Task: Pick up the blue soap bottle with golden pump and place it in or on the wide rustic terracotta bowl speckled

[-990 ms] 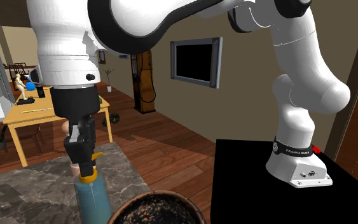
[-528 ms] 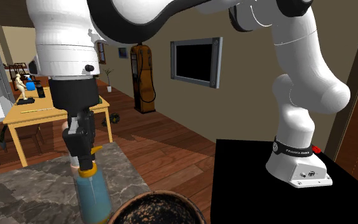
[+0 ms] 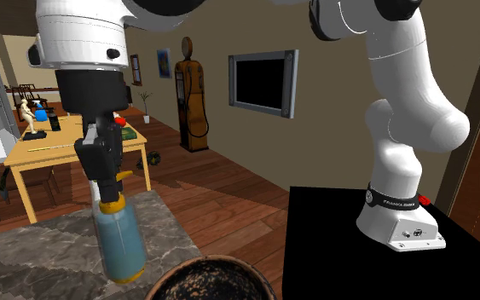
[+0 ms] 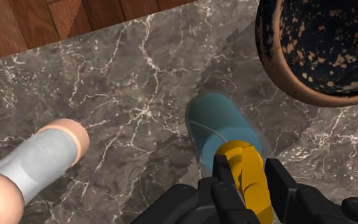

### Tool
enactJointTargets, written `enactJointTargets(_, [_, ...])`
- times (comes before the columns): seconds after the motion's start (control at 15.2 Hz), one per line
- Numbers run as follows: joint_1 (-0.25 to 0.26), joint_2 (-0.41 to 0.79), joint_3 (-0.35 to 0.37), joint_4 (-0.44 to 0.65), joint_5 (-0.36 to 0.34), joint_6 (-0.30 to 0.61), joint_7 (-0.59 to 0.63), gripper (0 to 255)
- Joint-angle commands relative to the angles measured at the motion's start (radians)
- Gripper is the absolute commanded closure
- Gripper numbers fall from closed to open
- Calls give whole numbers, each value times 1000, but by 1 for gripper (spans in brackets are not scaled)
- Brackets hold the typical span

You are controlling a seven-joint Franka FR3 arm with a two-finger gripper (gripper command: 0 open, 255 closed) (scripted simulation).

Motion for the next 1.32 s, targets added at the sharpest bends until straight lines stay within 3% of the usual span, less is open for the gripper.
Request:
enactJointTargets(0.0, [2, -1, 1, 25, 1, -26, 1, 255])
enactJointTargets(1.25, [36, 41, 4, 348, -11, -306, 8, 255])
